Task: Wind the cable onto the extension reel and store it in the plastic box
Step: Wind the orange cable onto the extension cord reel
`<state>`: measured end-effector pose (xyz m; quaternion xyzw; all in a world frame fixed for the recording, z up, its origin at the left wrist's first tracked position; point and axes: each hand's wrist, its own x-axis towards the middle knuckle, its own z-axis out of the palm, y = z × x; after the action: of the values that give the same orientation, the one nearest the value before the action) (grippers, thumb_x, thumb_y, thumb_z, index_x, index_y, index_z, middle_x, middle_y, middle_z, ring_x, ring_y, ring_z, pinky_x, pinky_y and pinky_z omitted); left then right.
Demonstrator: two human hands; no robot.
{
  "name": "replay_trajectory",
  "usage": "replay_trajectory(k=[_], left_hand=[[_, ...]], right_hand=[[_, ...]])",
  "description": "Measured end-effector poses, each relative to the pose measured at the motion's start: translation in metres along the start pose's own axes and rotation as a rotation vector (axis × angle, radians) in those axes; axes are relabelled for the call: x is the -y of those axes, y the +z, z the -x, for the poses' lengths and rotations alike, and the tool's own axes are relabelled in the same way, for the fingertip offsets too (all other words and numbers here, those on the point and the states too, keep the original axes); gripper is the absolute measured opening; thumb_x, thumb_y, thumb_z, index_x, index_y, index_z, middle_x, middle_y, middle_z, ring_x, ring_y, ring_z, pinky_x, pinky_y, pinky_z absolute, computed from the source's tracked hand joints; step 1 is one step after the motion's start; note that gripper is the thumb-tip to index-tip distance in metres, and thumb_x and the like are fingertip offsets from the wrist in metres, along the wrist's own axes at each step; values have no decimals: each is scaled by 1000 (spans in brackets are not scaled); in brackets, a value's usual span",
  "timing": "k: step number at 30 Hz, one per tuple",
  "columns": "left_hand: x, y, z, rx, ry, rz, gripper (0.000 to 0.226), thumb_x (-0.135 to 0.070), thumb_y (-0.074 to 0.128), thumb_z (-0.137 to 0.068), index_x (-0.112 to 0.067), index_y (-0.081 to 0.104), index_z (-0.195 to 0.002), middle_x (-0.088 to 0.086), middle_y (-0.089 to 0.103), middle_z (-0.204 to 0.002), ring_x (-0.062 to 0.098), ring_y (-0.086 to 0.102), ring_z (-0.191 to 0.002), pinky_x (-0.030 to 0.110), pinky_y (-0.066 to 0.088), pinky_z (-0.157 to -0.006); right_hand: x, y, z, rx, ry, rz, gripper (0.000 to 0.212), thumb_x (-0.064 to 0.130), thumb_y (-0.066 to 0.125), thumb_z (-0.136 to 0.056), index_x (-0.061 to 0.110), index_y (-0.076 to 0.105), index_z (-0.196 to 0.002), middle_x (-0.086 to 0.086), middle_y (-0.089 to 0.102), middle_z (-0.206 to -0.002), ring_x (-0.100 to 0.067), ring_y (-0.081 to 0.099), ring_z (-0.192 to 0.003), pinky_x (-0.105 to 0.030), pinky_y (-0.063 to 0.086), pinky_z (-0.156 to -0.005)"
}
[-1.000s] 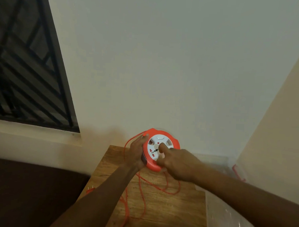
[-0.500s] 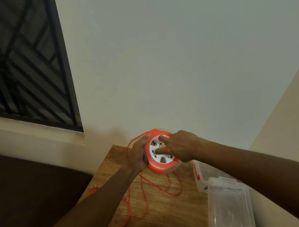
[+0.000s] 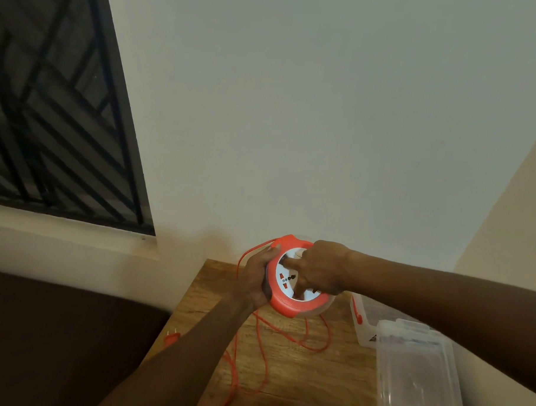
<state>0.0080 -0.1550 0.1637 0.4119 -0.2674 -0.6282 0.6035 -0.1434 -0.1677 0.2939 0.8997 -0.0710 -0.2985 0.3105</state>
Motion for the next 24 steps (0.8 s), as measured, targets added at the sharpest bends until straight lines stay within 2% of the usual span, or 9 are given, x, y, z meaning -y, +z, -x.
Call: replay_trajectory(k=[2, 4, 9, 12, 15, 17, 19, 22, 24], left_hand=[[0, -1, -1, 5, -7, -10, 40, -38, 65, -89, -11, 69, -117, 13, 76, -102, 28, 73, -82, 42, 63, -74], [1, -1, -2, 13, -18, -14, 45, -39, 66, -85, -9, 68, -119, 13, 75, -101, 28, 73, -81, 41, 63, -72], [4, -5, -4, 53, -44, -22, 37, -37, 63, -90, -9, 70, -114, 11, 77, -94, 27, 74, -76, 39, 63, -67], [6, -6, -3, 70, -63, -43, 31, -35, 57, -96, -10, 71, -110, 10, 78, -90, 26, 74, -74, 37, 63, -64], [3, -6, -3, 91, -46, -51, 36, -35, 62, -89, -8, 70, -112, 11, 77, -92, 26, 74, -74, 38, 63, -65], [1, -6, -2, 77, -29, -55, 35, -33, 62, -89, -7, 71, -111, 12, 77, -93, 26, 74, -75, 37, 63, -64], [0, -3, -1, 47, -5, -25, 42, -34, 63, -89, -4, 70, -118, 17, 76, -103, 31, 74, -83, 43, 63, -71], [-2, -1, -5, -25, 72, -12, 52, -38, 65, -90, -7, 65, -131, 21, 72, -122, 41, 71, -100, 52, 61, -85], [-4, 3, -7, -72, 132, -9, 50, -36, 67, -90, -7, 65, -131, 22, 71, -125, 42, 70, -108, 51, 60, -88]], right_hand=[[0, 3, 0, -13, -14, 3, 53, 27, 68, -91, 36, 49, -140, -10, 29, -157, -35, 57, -118, -41, 55, -85], [0, 5, 0, -25, -24, 17, 53, 26, 69, -90, 37, 50, -139, -11, 31, -156, -34, 58, -117, -39, 55, -82], [1, 5, 0, -18, -55, 22, 63, 29, 76, -84, 42, 48, -139, -10, 34, -155, -34, 57, -120, -40, 56, -81], [-3, 3, 0, -24, -79, 26, 60, 29, 73, -86, 42, 48, -139, -13, 36, -152, -36, 62, -110, -39, 58, -76], [-3, 8, 1, -76, -82, 36, 52, 29, 67, -91, 33, 49, -139, -19, 46, -142, -37, 64, -101, -38, 53, -70], [-3, 14, 3, -128, 13, -64, 53, 29, 65, -92, 32, 46, -141, -21, 55, -130, -37, 65, -93, -37, 52, -66], [-3, 26, -3, -201, 46, -60, 61, 30, 64, -92, 38, 35, -145, -19, 59, -122, -35, 66, -89, -36, 54, -65], [9, 40, -9, -324, 291, -227, 65, 39, 60, -91, 41, 28, -148, -9, 63, -123, -30, 65, -102, -36, 53, -72], [22, 45, -15, -382, 530, -492, 67, 47, 56, -89, 40, 26, -149, -5, 61, -130, -28, 61, -112, -36, 51, -83]])
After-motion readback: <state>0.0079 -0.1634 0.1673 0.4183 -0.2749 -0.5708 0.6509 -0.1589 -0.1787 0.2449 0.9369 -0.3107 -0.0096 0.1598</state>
